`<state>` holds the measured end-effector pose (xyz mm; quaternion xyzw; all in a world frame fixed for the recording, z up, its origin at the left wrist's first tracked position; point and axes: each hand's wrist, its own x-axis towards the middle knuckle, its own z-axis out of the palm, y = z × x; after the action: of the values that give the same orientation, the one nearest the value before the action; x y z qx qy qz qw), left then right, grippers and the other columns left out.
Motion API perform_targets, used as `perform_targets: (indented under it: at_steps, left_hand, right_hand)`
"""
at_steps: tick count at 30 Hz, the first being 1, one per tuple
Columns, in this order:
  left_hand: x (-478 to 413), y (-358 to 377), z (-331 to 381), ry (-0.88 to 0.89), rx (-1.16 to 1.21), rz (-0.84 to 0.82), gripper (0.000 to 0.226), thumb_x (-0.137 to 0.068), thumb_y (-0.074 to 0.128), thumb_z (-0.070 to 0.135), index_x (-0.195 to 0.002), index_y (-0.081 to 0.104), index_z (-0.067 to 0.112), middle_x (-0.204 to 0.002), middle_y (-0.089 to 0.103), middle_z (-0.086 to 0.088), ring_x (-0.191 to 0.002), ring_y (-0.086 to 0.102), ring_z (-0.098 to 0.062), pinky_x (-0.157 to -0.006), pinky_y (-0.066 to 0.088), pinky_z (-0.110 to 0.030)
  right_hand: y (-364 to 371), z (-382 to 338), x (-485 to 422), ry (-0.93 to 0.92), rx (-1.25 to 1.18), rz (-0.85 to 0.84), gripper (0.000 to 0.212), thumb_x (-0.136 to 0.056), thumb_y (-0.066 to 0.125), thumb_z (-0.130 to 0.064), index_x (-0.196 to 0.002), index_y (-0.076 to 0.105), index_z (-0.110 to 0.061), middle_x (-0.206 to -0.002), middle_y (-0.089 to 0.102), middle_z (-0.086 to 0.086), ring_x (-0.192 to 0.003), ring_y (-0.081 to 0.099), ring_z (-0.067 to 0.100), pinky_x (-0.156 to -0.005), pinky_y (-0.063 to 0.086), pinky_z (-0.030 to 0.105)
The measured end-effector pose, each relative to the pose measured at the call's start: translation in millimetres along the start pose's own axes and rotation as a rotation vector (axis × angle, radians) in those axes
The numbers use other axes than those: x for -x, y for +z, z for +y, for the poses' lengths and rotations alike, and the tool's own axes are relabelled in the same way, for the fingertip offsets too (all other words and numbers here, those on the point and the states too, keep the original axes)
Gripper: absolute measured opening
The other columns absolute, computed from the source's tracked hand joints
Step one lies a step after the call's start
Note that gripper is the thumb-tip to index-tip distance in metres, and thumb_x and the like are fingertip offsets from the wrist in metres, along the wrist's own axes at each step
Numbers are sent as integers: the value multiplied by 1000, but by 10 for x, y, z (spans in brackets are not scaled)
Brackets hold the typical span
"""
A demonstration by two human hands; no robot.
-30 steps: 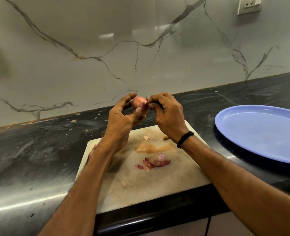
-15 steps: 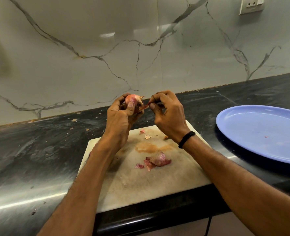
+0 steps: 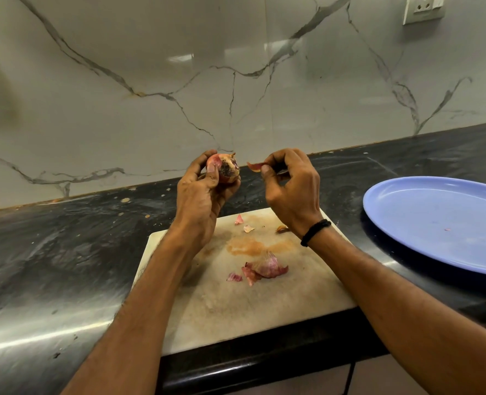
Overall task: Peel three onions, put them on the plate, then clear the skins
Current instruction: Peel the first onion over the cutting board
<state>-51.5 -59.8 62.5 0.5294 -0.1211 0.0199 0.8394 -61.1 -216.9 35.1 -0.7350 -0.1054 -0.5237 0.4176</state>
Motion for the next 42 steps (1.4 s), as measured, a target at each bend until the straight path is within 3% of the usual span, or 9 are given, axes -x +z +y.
perform_targets:
  at_steps: [7, 10, 13, 18, 22, 25, 29, 35, 42]
  left_hand:
    - [44, 22, -8, -23, 4, -54, 31, -104, 46, 11, -132, 60, 8, -135, 60, -16, -119, 64, -34, -83, 62, -36]
    - [48, 16, -25, -39, -10, -68, 34, -103, 47, 13, -134, 60, 7, -133, 62, -16, -116, 66, -33, -78, 61, -31]
    - [36, 4, -54, -45, -52, -90, 36, -103, 48, 16, -135, 60, 6, -133, 61, -18, -116, 65, -36, -78, 61, -30]
    - [13, -11, -75, -45, -127, -55, 28, -104, 47, 19, -120, 68, 9, -123, 66, -17, -104, 68, -26, -71, 60, -26]
    - [-11, -42, -63, 34, -281, -44, 25, -101, 50, 28, -111, 71, 18, -110, 71, -3, -104, 70, -22, -82, 62, -30]
    - [-5, -82, -44, 144, -386, -97, 37, -87, 61, 37, -116, 72, 17, -108, 75, 6, -106, 71, -14, -87, 59, -26]
    - [-23, -119, -64, 264, -529, -95, 40, -91, 65, 24, -127, 68, 7, -119, 72, 1, -109, 69, -7, -92, 57, -24]
    - [-44, -110, -152, 268, -488, -6, 31, -92, 65, 26, -118, 73, 12, -105, 76, 5, -103, 72, -14, -91, 59, -35]
    - [-73, -146, -164, 371, -593, 169, 17, -100, 60, 14, -107, 76, 15, -96, 75, 5, -90, 72, -6, -80, 60, -22]
  right_hand:
    - [-1, -28, 29, 9, -29, -150, 33, -75, 65, -14, -108, 65, -7, -106, 59, 6, -87, 59, 14, -73, 54, 21]
    - [23, 0, 31, 16, -24, -291, 57, -77, 71, -22, -131, 55, -11, -118, 52, 7, -100, 57, 17, -83, 54, 25]
    - [70, 23, 49, 4, 3, -407, 70, -78, 76, -29, -140, 46, -14, -122, 51, 9, -106, 54, 18, -89, 53, 29]
    - [87, 44, 44, -46, 1, -365, 65, -77, 81, -29, -131, 53, -7, -118, 59, 9, -101, 57, 16, -87, 54, 26]
    - [101, 67, 49, -63, 37, -350, 66, -74, 83, -33, -127, 56, -5, -115, 62, 10, -100, 56, 12, -87, 43, 7]
    - [103, 75, 55, -81, 60, -345, 65, -74, 84, -33, -126, 57, -5, -113, 62, 9, -100, 53, 10, -86, 37, 1]
    - [100, 99, 66, -103, 76, -355, 63, -74, 84, -32, -125, 58, -5, -112, 61, 8, -98, 53, 10, -85, 39, 4]
    - [118, 116, 76, -97, 84, -373, 64, -74, 84, -31, -125, 58, -3, -113, 60, 9, -100, 52, 10, -87, 38, 3]
    - [116, 57, 111, -116, 43, -399, 64, -74, 85, -25, -127, 57, -5, -117, 61, 9, -104, 57, 16, -91, 49, 19]
